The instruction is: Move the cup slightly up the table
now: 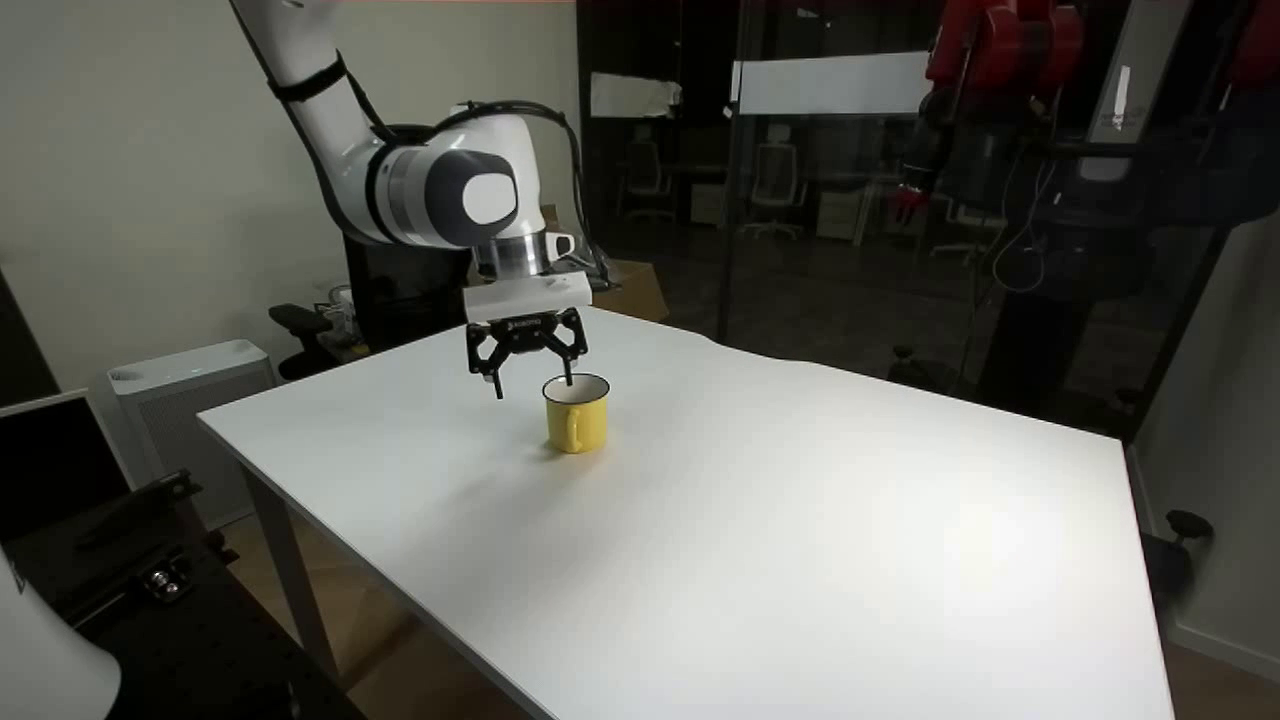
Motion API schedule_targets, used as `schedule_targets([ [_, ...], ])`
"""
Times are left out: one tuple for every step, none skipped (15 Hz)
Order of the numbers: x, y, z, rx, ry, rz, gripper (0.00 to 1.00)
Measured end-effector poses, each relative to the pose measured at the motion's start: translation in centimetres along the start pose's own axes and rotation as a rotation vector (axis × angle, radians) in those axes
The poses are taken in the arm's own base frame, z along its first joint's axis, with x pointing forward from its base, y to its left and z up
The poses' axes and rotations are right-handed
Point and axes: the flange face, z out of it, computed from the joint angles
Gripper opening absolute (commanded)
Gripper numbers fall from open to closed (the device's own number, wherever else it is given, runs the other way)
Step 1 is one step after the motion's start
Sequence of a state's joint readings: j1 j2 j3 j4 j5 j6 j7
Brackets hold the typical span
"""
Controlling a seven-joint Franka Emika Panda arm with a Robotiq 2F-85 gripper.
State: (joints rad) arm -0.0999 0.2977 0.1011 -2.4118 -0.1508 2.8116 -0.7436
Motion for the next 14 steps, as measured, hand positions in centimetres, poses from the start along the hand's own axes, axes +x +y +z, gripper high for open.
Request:
schedule_targets([
  [-0.3, 0.2, 0.3, 0.006, 0.002, -0.02, 1.0],
  [-0.7, 0.4, 0.6, 0.015, 0.004, -0.04, 1.0],
  [-1.0, 0.6, 1.0, 0.028, 0.008, -0.057, 1.0],
  [-1.2, 0.8, 1.5, 0.043, 0.015, -0.074, 1.0],
  [-1.5, 0.9, 2.0, 0.061, 0.024, -0.089, 1.0],
  [-1.6, 1.1, 2.6, 0.079, 0.034, -0.102, 0.75],
  [-1.8, 1.5, 3.1, 0.093, 0.043, -0.115, 0.75],
  [-2.0, 1.9, 3.7, 0.105, 0.049, -0.127, 0.67],
  [-2.1, 2.3, 4.1, 0.113, 0.053, -0.136, 0.6],
  [-2.3, 2.8, 4.4, 0.119, 0.054, -0.143, 0.53],
  [-2.4, 3.3, 4.7, 0.122, 0.055, -0.148, 0.45],
  [-2.6, 3.8, 4.8, 0.123, 0.055, -0.147, 0.39],
  [-2.7, 4.2, 4.9, 0.124, 0.053, -0.146, 0.31],
  [-2.8, 4.6, 4.9, 0.122, 0.051, -0.142, 0.25],
])
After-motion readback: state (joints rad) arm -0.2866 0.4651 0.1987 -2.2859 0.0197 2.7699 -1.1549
